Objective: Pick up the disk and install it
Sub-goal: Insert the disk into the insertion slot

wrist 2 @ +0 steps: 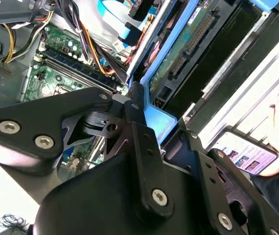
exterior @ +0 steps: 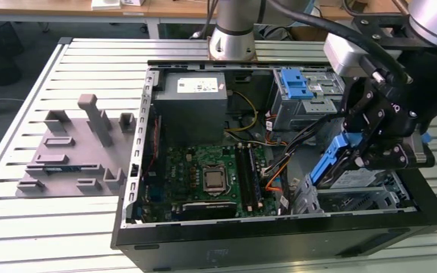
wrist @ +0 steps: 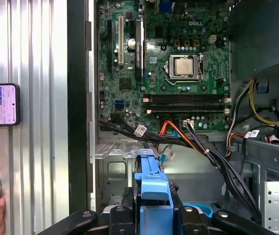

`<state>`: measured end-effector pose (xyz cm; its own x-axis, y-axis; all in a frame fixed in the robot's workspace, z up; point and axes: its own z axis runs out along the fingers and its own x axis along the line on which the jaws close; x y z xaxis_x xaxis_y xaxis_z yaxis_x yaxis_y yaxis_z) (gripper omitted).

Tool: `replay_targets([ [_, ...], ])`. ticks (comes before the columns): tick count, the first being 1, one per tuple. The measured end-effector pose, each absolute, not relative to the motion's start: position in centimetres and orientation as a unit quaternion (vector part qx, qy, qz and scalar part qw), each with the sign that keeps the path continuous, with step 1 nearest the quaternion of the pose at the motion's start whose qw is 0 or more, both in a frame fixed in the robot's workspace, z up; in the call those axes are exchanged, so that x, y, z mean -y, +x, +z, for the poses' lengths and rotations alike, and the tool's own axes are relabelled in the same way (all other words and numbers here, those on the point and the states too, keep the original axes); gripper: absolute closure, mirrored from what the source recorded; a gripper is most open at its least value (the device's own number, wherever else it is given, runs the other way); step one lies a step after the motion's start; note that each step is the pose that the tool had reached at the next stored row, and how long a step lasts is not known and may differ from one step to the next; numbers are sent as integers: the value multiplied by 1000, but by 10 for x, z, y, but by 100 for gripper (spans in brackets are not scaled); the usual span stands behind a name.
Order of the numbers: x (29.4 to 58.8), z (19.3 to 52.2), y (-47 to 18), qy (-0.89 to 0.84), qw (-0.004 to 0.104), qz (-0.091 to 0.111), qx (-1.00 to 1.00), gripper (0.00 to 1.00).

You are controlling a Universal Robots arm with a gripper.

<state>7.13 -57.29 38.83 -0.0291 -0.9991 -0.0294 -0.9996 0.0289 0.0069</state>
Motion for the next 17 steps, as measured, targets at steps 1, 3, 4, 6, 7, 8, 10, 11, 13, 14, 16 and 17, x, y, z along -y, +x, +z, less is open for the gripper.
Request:
replay_targets([
  [1,573,387,71,-697,8,13,-717,64],
  [3,573,384,71,-697,8,13,-717,64],
  [4,573,383,71,-697,8,13,-717,64],
  [6,573,380,71,-697,8,13,-717,64],
  [7,573,379,71,-697,8,13,-717,64],
  [8,573,378,71,-697,8,13,-717,64],
  [10,573,378,71,-697,8,13,-717,64],
  [11,573,378,71,-697,8,13,-717,64],
  [13,573,378,71,-697,8,13,-717,64],
  [14,573,378,71,-697,8,13,-717,64],
  [16,573,377,71,-697,8,13,-717,64],
  [17,573,375,71,-697,8,13,-717,64],
])
